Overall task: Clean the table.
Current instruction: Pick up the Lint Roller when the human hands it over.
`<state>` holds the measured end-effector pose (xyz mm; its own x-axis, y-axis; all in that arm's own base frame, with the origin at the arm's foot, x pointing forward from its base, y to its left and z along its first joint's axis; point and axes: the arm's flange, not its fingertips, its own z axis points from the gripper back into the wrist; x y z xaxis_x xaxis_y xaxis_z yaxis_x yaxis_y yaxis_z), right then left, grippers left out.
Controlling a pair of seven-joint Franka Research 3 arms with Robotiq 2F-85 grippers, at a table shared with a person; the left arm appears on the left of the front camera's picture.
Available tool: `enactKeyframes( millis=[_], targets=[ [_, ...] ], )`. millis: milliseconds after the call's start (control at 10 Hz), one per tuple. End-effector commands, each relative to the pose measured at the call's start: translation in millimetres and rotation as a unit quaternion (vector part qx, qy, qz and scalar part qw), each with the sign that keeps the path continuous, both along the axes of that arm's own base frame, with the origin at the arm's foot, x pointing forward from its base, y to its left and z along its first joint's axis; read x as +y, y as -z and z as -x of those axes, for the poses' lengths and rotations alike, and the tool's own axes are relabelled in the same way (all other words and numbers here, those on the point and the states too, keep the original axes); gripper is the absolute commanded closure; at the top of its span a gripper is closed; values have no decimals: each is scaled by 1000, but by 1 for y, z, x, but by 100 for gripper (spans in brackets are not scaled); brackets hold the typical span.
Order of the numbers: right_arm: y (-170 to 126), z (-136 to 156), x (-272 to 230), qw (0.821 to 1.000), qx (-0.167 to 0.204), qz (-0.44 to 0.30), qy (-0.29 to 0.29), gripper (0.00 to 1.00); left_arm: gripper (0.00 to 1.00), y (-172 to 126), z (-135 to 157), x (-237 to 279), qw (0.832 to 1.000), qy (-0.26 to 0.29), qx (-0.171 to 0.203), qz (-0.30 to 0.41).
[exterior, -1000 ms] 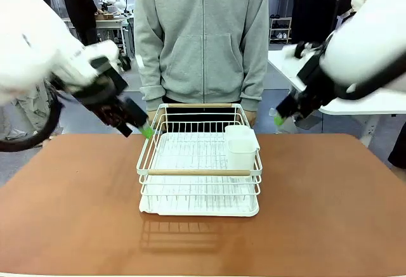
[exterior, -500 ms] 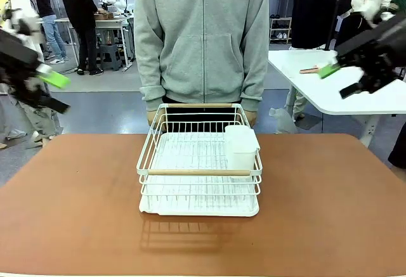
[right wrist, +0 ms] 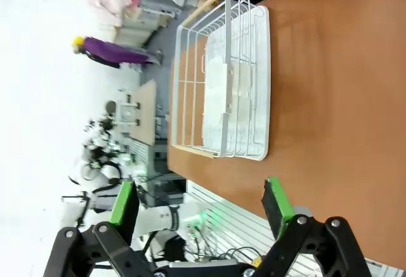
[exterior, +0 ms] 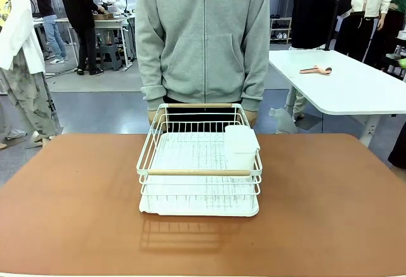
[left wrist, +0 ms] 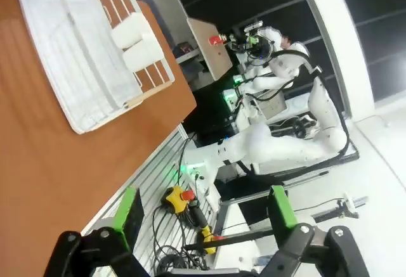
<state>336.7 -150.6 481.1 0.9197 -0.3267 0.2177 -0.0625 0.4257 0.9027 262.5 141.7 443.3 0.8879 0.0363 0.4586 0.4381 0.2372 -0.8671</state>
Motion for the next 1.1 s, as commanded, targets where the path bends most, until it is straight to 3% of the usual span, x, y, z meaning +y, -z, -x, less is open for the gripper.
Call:
enactKeyframes(
  millis=[0, 200, 500, 700, 900, 1000],
  targets=[
    [12, -7, -41, 999, 4, -36, -20, 0, 0, 12, 8, 29, 1000, 16, -7, 6],
    [23, -4, -77, 998, 30, -12, -45, 0, 0, 18, 14, 59, 1000, 20, -8, 20],
    [54, 3, -135, 997, 64, -35, -7, 0, 0, 24, 22, 80, 1000, 16, -16, 22],
    [72, 13, -160, 996, 58, -57, 29, 0, 0, 28, 18, 79, 999, 14, -10, 29],
    [82, 18, -164, 997, 33, -66, 24, 0, 0, 28, 15, 72, 999, 21, -11, 31],
    [79, 20, -164, 996, 69, -54, 35, 0, 0, 32, 17, 75, 1000, 7, -3, 27]
  ],
)
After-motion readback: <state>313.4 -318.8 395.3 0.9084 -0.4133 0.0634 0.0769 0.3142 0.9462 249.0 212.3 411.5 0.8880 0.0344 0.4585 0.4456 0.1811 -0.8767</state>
